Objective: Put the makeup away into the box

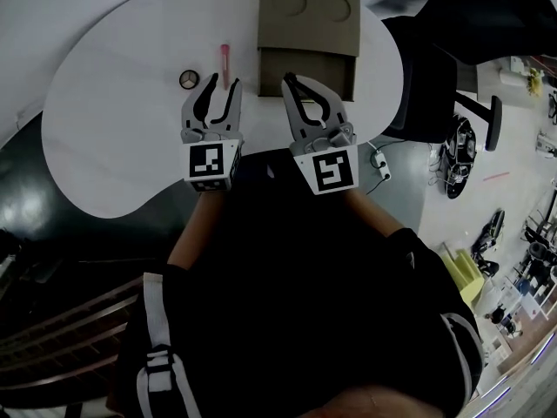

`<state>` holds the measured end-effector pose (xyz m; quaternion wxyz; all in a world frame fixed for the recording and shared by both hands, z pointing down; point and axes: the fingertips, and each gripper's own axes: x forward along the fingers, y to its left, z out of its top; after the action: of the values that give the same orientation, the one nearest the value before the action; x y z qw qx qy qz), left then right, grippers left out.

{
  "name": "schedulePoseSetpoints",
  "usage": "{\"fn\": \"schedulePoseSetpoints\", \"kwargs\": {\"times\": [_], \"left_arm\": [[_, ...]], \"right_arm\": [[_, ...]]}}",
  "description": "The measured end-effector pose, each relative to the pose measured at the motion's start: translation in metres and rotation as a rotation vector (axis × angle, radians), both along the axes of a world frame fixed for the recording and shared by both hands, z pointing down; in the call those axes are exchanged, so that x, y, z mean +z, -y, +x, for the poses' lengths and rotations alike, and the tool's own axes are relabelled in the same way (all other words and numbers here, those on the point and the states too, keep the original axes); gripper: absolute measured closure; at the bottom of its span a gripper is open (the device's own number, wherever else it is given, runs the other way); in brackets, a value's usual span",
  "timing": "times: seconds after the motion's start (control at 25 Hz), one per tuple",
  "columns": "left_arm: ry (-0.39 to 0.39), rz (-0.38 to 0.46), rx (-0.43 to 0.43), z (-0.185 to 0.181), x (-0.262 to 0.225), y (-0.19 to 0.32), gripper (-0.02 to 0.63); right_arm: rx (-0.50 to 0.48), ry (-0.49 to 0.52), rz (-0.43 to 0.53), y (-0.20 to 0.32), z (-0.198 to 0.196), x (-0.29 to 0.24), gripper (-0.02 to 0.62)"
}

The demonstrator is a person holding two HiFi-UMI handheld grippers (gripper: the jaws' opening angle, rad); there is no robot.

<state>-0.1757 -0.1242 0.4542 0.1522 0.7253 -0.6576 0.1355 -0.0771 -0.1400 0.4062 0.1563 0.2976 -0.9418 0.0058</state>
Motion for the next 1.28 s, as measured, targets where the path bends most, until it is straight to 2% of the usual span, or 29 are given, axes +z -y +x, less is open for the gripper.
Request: {"fn": "schedulePoseSetpoints", "kwargs": {"times": [0.24, 0.4, 0.64, 1.0, 1.16, 1.28], "left_arm": [[-0.01, -0.099, 0.002, -0.008, 0.049, 0.01, 0.454], [0.015, -0.148, 0.027, -0.013, 0.074, 0.018, 0.454], [0.03, -0.232, 0.022, -0.018, 0.107, 0.02, 0.454], [-0.009, -0.336, -0.018, -0.027, 0.139, 0.022, 0.454], [-0.007, -0.385, -0.029, -0.032, 0.148, 0.017, 0.457], [0.024, -0.406, -0.028, -0.034, 0.15, 0.015, 0.503]], "right_arm": [[-0.003, -0.016, -0.047, 0.005, -0.008, 0.025, 0.572], [-0.002, -0.025, -0.065, 0.011, -0.014, 0.032, 0.572], [0.008, -0.045, -0.089, 0.017, -0.014, 0.042, 0.572], [0.004, -0.057, -0.107, 0.02, -0.018, 0.051, 0.572], [0.03, -0.058, -0.114, 0.022, -0.016, 0.052, 0.572], [0.047, -0.066, -0.117, 0.026, -0.011, 0.052, 0.572]]}}
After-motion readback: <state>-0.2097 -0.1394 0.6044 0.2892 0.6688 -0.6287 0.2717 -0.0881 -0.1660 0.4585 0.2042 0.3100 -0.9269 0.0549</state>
